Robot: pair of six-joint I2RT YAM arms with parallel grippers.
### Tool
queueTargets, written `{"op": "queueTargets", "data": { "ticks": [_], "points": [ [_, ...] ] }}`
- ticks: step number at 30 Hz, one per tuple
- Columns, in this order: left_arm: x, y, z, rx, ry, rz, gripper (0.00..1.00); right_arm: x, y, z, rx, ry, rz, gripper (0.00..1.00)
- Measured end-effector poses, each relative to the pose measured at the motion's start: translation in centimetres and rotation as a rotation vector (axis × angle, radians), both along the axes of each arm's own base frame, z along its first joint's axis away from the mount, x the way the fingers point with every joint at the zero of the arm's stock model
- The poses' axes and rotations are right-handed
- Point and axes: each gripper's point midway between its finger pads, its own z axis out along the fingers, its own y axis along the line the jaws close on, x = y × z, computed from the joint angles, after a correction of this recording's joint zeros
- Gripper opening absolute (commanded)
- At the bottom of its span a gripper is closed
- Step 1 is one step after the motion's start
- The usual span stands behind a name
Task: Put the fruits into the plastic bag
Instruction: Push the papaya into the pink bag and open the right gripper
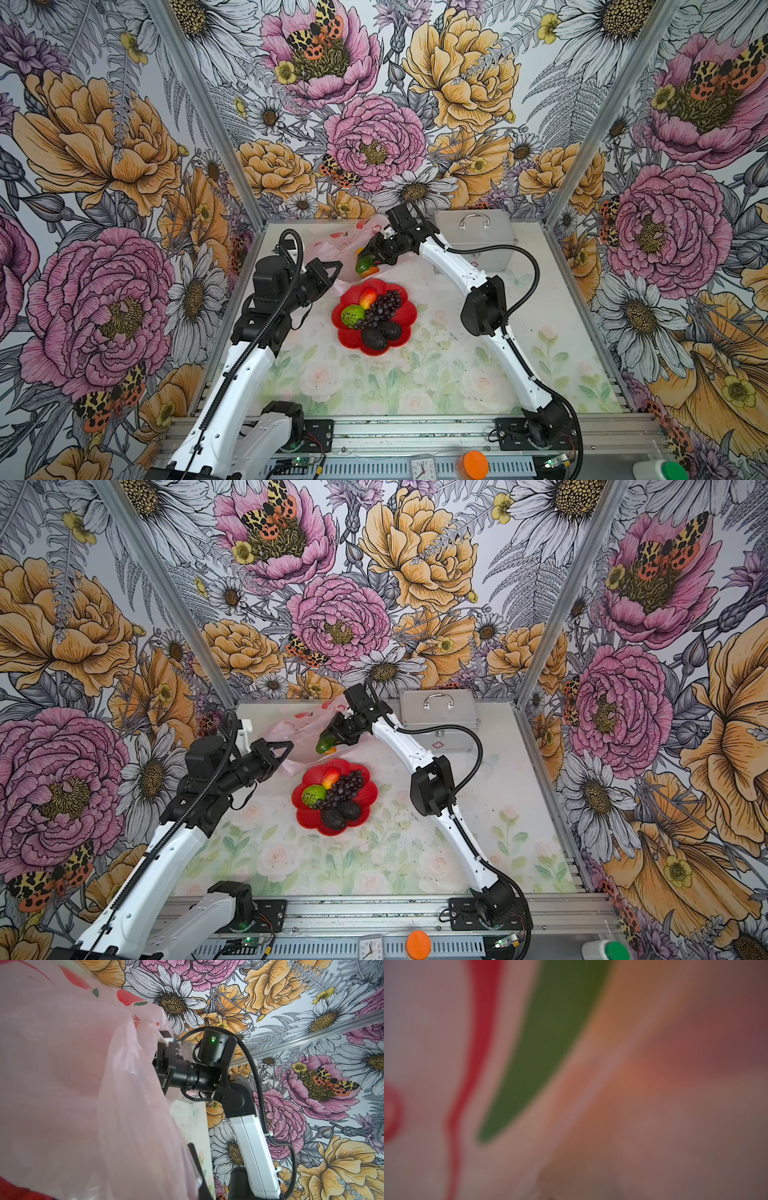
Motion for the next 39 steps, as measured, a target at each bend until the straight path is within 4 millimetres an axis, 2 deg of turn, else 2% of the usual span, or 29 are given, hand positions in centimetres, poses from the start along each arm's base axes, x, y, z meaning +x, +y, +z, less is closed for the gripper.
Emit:
{"op": "queueTargets", "data": {
  "ticks": [1, 3, 7, 13, 16, 22, 25, 34, 39],
  "points": [
    [0.0, 0.0, 0.0, 0.0, 0.001, 0.0, 0.0, 0.3, -0.1, 0.0, -0.001, -0.004, -0.008, 0.65],
    [0.0, 0.0, -0.1, 0.0, 0.002, 0.0, 0.0, 0.7, -0.4, 0.3, -0.002, -0.016, -0.019, 0.99],
    [0.0, 0.0, -0.4, -0.002, 0.009, 0.001, 0.0, 1.5, -0.8, 1.1, 0.007, -0.061, -0.018, 0.99],
    [0.3, 0.0, -0.6, -0.012, 0.013, 0.005, 0.0, 1.2, -1.2, 2.3, 0.005, -0.1, 0.002, 1.0],
    [0.5, -0.1, -0.6, -0.021, 0.013, 0.007, 0.0, 0.8, -1.5, 4.0, 0.011, -0.133, 0.016, 0.99],
    [0.8, -0.1, -0.5, -0.028, 0.011, 0.01, 0.0, -0.2, -1.7, 8.7, 0.056, -0.223, 0.055, 0.99],
    [0.8, 0.0, -0.5, -0.028, 0.011, 0.012, 0.0, -0.8, -1.7, 10.0, 0.079, -0.249, 0.083, 1.0],
    [0.9, 0.4, -0.5, -0.028, 0.01, 0.025, 0.0, -2.6, -1.6, 11.4, 0.123, -0.269, 0.171, 1.0],
    [0.9, 0.4, -0.5, -0.029, 0.011, 0.026, 0.0, -3.8, -2.2, 12.6, 0.122, -0.324, 0.222, 0.99]
  ]
}}
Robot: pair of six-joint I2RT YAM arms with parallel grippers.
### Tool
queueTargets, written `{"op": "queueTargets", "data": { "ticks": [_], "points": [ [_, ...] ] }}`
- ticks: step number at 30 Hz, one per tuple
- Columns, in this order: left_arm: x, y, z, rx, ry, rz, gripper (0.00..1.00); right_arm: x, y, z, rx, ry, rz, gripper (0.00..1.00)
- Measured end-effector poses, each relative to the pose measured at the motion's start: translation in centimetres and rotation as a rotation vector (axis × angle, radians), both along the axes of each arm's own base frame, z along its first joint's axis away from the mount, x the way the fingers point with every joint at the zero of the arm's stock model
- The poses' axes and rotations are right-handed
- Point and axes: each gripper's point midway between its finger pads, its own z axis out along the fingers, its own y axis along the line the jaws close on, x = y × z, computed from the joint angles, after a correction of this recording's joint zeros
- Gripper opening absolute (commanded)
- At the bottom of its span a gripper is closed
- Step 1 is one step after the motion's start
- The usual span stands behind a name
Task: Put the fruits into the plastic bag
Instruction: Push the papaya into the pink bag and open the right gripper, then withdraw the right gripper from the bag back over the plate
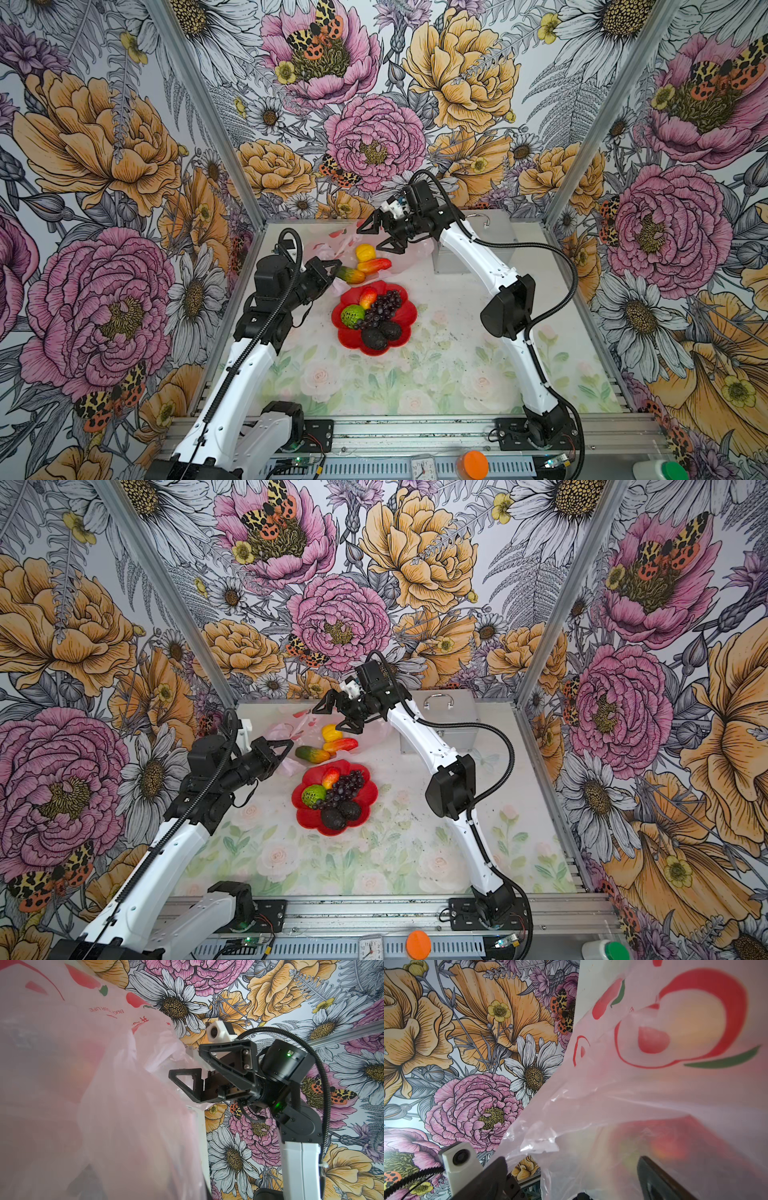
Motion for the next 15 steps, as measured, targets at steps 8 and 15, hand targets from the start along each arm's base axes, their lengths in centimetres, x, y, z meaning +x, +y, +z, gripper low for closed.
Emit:
{"op": "queueTargets", "data": {
  "ticks": [8, 15],
  "points": [
    [0.2, 0.2, 0.2, -0.016, -0.002, 0.01, 0.0, -1.8, -2.5, 4.3, -0.054, -0.251, 0.03, 0.99],
    [0.4, 0.2, 0.1, -0.015, 0.0, 0.011, 0.0, -3.7, -4.7, 5.4, -0.312, -0.601, 0.052, 1.0]
  ]
}}
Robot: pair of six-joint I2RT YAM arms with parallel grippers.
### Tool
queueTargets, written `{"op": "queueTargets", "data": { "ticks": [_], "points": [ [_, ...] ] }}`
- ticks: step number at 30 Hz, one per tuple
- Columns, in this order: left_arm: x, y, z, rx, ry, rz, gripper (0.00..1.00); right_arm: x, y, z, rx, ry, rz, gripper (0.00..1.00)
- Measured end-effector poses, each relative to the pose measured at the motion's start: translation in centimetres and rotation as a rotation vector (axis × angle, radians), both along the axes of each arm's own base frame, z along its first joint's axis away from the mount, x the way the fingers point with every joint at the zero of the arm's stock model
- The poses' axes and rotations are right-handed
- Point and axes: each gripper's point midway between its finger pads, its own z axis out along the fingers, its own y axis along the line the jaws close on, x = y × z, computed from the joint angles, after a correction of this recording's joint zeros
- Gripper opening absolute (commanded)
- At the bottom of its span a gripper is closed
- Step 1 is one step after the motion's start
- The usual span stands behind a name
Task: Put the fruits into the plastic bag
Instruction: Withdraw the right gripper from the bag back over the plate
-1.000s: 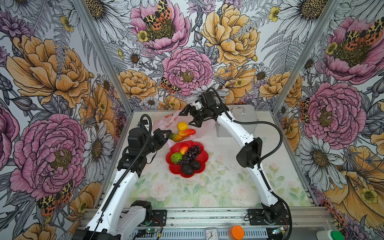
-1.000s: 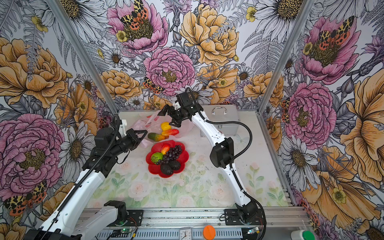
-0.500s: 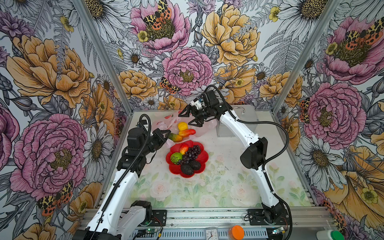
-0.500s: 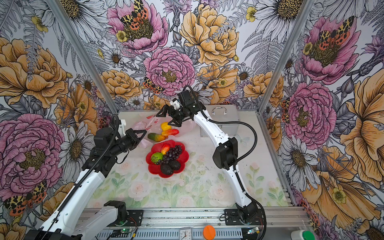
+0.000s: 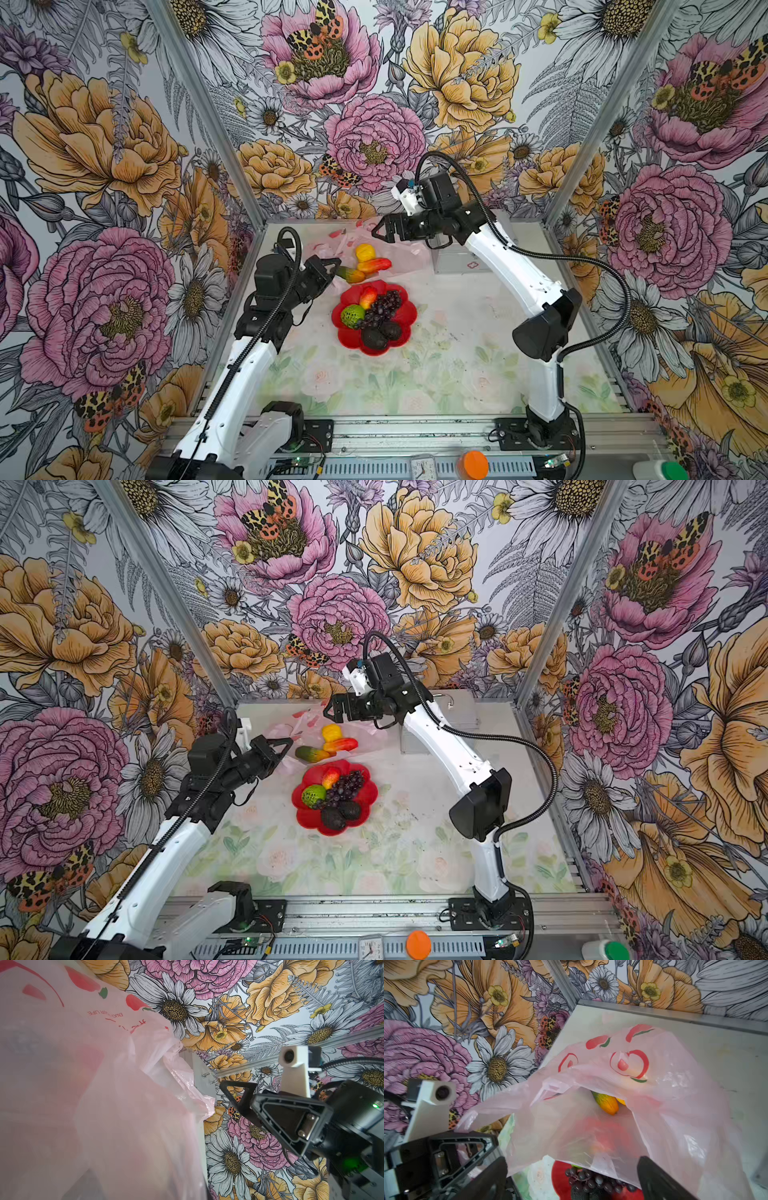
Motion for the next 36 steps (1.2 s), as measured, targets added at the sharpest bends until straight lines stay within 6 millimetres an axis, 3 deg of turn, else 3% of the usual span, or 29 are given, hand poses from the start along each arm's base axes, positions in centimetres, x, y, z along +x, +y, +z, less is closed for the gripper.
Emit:
{"op": "queueTargets", "data": {
  "ticks": [5, 7, 15, 26, 30, 36],
  "points": [
    [0.0, 0.0, 0.0, 0.0, -0.001, 0.0, 0.0, -3.4, 1.0, 0.4, -0.159, -0.188, 0.076, 0.99],
    [0.0, 0.1, 0.0, 0.0, 0.0, 0.002, 0.0, -3.6, 0.7, 0.0, -0.18, -0.198, 0.086, 0.99],
    [0.0, 0.4, -0.2, 0.002, 0.01, 0.012, 0.0, -1.4, -3.3, -4.2, -0.29, -0.112, -0.06, 0.97],
    [-0.6, 0.7, -0.6, 0.008, 0.033, 0.019, 0.0, -5.9, -6.8, -4.9, -0.22, 0.061, -0.16, 0.9],
    [-0.6, 0.7, -0.6, 0.009, 0.034, 0.019, 0.0, -8.2, -7.7, -7.9, -0.221, 0.193, -0.193, 0.89],
    [-0.6, 0.7, -0.6, 0.014, 0.03, 0.017, 0.0, -12.8, -8.0, -14.5, -0.298, 0.417, -0.22, 0.88]
  ]
}}
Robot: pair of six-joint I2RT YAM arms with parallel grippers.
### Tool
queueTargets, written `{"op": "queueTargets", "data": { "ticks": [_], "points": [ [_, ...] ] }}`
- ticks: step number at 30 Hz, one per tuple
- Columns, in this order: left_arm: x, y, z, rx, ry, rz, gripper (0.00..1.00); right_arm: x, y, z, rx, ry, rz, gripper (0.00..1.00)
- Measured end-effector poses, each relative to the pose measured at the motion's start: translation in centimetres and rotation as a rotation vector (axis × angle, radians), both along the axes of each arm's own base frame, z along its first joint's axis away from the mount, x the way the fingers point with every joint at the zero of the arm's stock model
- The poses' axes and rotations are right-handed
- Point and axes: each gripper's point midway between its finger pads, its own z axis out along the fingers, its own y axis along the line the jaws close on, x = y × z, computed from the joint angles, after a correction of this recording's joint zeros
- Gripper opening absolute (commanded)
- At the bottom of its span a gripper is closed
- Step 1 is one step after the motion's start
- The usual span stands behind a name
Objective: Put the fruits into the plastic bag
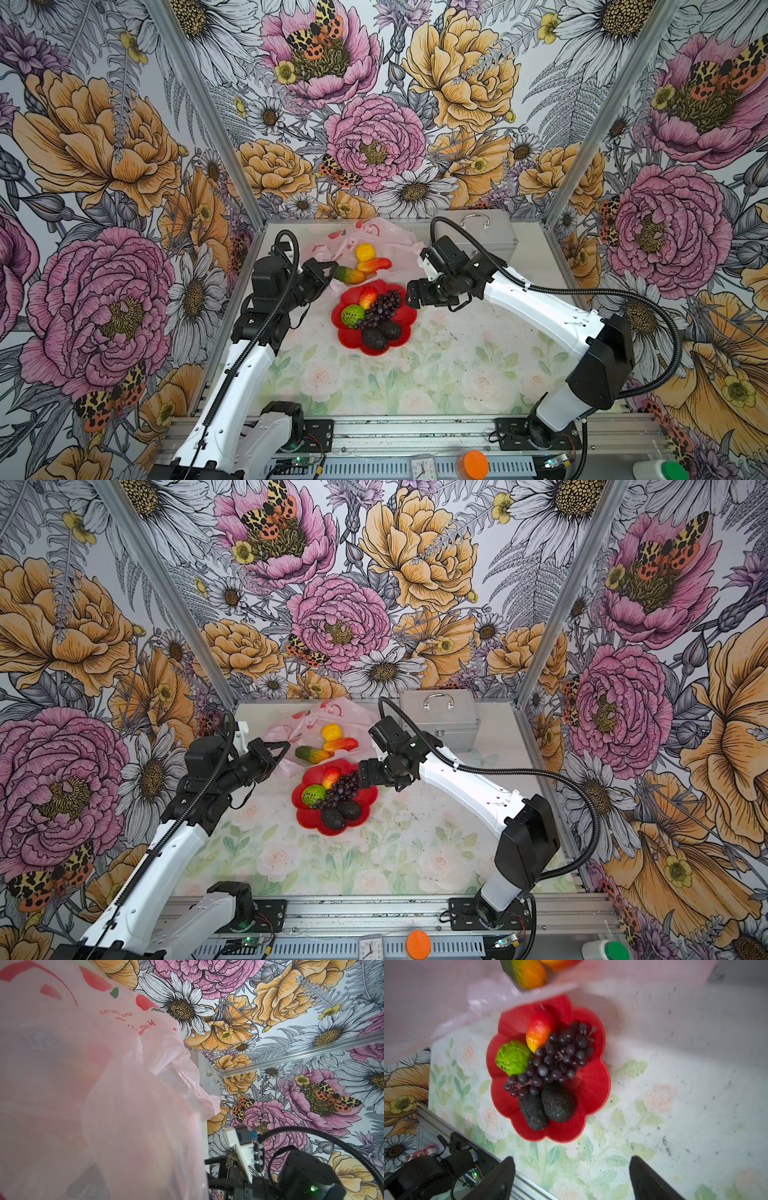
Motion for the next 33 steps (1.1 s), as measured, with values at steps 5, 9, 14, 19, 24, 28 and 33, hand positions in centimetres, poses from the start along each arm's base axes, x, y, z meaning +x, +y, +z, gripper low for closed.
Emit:
{"op": "queueTargets", "data": {
  "ticks": [5, 9, 14, 19, 24, 28, 33],
  "points": [
    [-0.1, -0.3, -0.2, 0.0, 0.004, -0.008, 0.0, -3.4, 0.5, -2.6, -0.04, 0.104, 0.011, 0.85],
    [-0.3, -0.3, -0.7, 0.002, 0.013, -0.009, 0.0, -4.8, 2.1, -3.7, -0.06, 0.123, 0.072, 0.82],
    [-0.6, -0.2, -0.7, 0.001, 0.01, -0.009, 0.0, -5.3, 3.9, -6.0, -0.099, 0.155, 0.161, 0.68],
    [-1.1, -0.2, -0.3, 0.001, 0.0, -0.009, 0.0, -4.5, 5.2, -7.1, -0.114, 0.158, 0.205, 0.62],
    [-1.4, -0.1, -0.2, 0.001, -0.004, -0.008, 0.0, -3.4, 6.3, -7.3, -0.111, 0.137, 0.238, 0.62],
    [-1.4, -0.1, -0.4, 0.007, -0.002, -0.009, 0.0, -2.8, 6.7, -7.5, -0.117, 0.128, 0.255, 0.62],
    [-1.5, 0.0, -0.5, 0.011, 0.002, -0.009, 0.0, -1.5, 6.6, -8.6, -0.135, 0.134, 0.264, 0.66]
  ]
}}
